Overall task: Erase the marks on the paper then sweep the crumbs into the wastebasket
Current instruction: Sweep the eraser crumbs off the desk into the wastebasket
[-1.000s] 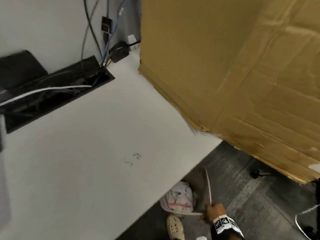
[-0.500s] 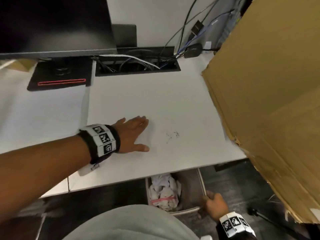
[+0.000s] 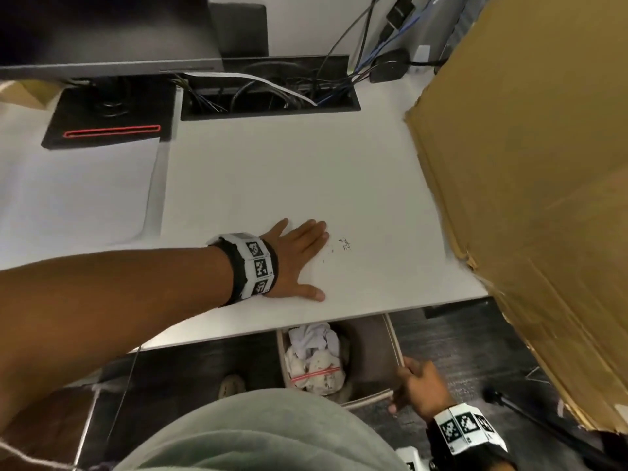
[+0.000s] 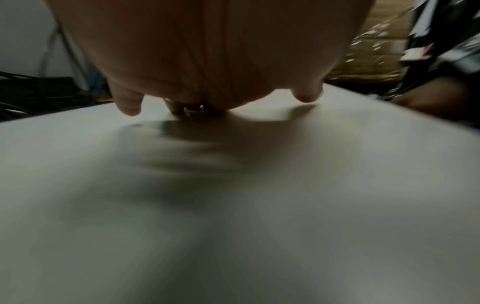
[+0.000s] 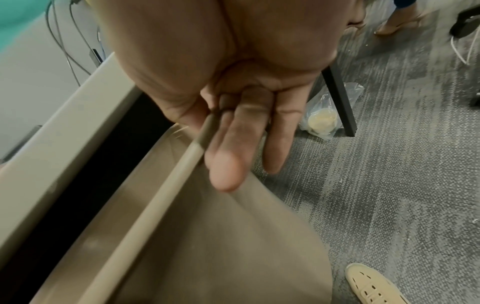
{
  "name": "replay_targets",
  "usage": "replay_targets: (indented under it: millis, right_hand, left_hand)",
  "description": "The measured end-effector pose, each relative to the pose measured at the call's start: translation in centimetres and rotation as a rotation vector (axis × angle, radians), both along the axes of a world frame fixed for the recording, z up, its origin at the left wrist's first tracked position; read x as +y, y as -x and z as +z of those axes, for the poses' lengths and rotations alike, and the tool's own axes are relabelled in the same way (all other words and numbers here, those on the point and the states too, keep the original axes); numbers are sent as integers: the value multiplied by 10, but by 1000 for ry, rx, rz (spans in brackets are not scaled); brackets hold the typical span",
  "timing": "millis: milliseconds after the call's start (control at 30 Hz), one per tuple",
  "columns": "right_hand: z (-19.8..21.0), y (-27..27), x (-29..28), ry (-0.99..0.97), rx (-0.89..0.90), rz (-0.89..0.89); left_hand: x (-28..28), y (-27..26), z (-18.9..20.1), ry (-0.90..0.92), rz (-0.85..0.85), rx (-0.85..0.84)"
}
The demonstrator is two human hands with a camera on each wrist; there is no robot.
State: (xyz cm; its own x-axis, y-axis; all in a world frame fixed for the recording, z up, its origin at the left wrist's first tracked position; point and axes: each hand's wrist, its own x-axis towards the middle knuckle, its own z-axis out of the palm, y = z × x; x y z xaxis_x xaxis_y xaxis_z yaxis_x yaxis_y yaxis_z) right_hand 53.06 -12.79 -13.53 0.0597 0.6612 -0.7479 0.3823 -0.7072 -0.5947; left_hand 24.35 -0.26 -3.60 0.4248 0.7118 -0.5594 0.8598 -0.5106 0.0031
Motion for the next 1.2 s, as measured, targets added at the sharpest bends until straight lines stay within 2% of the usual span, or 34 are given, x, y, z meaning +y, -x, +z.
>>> replay_targets:
  millis: [267,333,467,600,833,900,1000,1100,1200]
  right_hand:
    - [2,-10,1,15,44,-62]
    - [4,-12,2,18,53,-63]
    - [7,-14,-1,19,54,-45]
    - [13,-14,-4,15,73,-28]
    - [11,-27,-11,20,81,-20]
    - [12,-28,-12,14,85,-20]
    - [16,-27,-11,11,95,-24]
    - [22,-24,-8,6,102,-4]
    - [26,-20,-4,-8,90,34]
  left_hand:
    - [-88,-27,1,97,-287,-83]
    - [-74,-25,6,48,-199,-85]
    - [-13,-8,15,-43,70,-15]
    - [5,-9,4,-10,140,21]
    - [-81,-33,4,88,-254,-57]
    - [-80,-33,9,106,-290,-64]
    - [-31,-28,20,0,-72,-96]
    - [32,-15,21,-92,185,-52]
    - [55,-8,10,-45,263,10]
